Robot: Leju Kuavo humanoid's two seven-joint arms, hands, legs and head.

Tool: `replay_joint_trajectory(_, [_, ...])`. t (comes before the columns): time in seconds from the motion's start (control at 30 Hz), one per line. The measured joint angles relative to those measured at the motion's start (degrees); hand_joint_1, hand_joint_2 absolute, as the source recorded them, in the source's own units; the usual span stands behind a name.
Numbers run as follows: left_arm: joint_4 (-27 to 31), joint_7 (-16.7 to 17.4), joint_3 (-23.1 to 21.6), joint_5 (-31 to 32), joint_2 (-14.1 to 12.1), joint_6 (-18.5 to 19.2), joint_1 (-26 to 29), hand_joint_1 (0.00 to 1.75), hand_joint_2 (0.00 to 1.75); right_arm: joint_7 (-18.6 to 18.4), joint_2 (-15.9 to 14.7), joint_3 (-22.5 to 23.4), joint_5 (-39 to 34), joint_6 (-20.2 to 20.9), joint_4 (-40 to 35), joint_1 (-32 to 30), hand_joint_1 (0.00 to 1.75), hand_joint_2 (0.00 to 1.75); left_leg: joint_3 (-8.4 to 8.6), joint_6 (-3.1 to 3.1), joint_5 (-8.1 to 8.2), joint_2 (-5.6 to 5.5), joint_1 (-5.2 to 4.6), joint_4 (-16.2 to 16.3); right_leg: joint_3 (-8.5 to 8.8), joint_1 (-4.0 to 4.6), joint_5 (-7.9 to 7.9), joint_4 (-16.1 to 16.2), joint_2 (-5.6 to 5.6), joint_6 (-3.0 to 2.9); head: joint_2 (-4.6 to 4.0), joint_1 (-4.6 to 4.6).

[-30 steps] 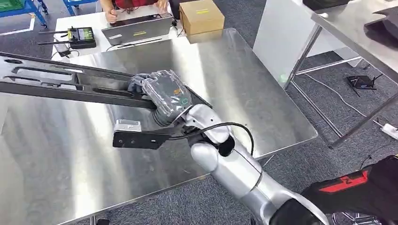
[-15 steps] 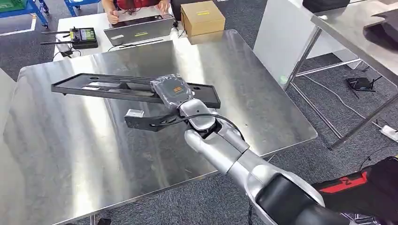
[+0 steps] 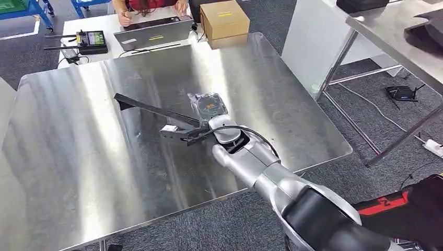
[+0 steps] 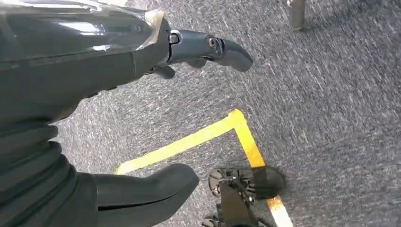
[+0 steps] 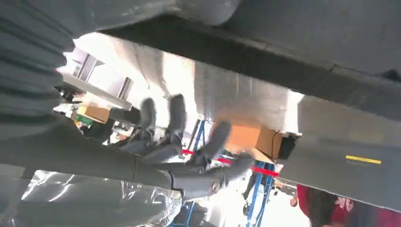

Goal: Take the parts from the cabinet and place them on the table.

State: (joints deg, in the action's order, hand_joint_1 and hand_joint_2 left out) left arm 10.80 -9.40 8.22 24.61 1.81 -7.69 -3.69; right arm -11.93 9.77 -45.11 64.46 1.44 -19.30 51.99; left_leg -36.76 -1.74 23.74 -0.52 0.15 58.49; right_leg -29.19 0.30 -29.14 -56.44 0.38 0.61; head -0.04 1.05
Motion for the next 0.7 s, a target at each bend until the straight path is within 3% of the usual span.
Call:
replay_joint_trajectory(0.03, [0.0, 0.0, 0.0, 0.0, 0.0, 0.0, 0.0, 0.00, 0.00, -0.1, 0.0, 0.2, 0.0, 0.0, 0.2, 0.0, 0.00, 0.00, 0.00, 0.00, 0.00, 0.00, 0.01, 0.0, 0.00, 0.01, 0.00, 0.0, 0.00, 0.00, 0.00, 0.00])
replay_joint_trajectory(0.7, [0.0, -0.5, 0.9, -0.1, 0.5, -1.2, 0.0, 0.00, 0.00, 0.1, 0.4, 1.8, 1.2, -0.6, 1.0, 0.9, 0.00, 0.00, 0.00, 0.00, 0.00, 0.02, 0.02, 0.0, 0.01, 0.04, 0.01, 0.0, 0.01, 0.00, 0.00, 0.00])
